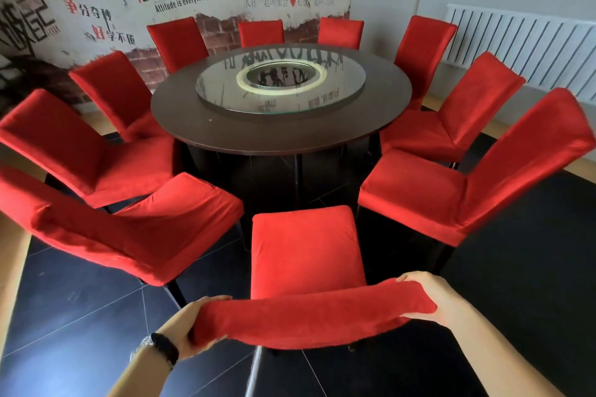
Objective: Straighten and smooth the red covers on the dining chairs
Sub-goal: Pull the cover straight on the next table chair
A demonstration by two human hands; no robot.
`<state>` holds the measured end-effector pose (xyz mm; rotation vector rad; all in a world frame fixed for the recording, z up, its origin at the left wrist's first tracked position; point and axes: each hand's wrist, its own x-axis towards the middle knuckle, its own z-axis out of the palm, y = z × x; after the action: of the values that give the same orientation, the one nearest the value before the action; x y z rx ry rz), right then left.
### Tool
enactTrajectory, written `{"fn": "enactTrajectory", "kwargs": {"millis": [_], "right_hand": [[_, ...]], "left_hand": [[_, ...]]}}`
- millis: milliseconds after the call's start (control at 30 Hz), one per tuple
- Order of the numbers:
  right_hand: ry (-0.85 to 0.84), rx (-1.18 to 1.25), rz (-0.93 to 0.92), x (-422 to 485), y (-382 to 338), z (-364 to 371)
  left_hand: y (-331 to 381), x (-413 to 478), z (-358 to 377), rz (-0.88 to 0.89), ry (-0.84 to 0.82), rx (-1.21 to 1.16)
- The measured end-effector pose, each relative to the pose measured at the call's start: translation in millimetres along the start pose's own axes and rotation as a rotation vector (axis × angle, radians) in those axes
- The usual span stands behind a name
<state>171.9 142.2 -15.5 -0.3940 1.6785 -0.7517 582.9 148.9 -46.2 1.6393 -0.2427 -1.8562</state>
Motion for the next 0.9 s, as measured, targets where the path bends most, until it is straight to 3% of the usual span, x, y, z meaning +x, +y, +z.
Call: {"fn": "enactTrajectory", "kwargs": {"millis": [133,567,900], "right_hand": [[0.004,0.018,-0.001,20,-20,8],[-0.041,0.072,0.026,38,-54,59],[-0.056,0.098,0.096,38,-41,111]], "left_hand": [[24,16,6,-0.001,0.060,-0.039],[112,36,-2,0.025,0.159,0.148],[143,44,-28,0.058,0.186,0.149]]}}
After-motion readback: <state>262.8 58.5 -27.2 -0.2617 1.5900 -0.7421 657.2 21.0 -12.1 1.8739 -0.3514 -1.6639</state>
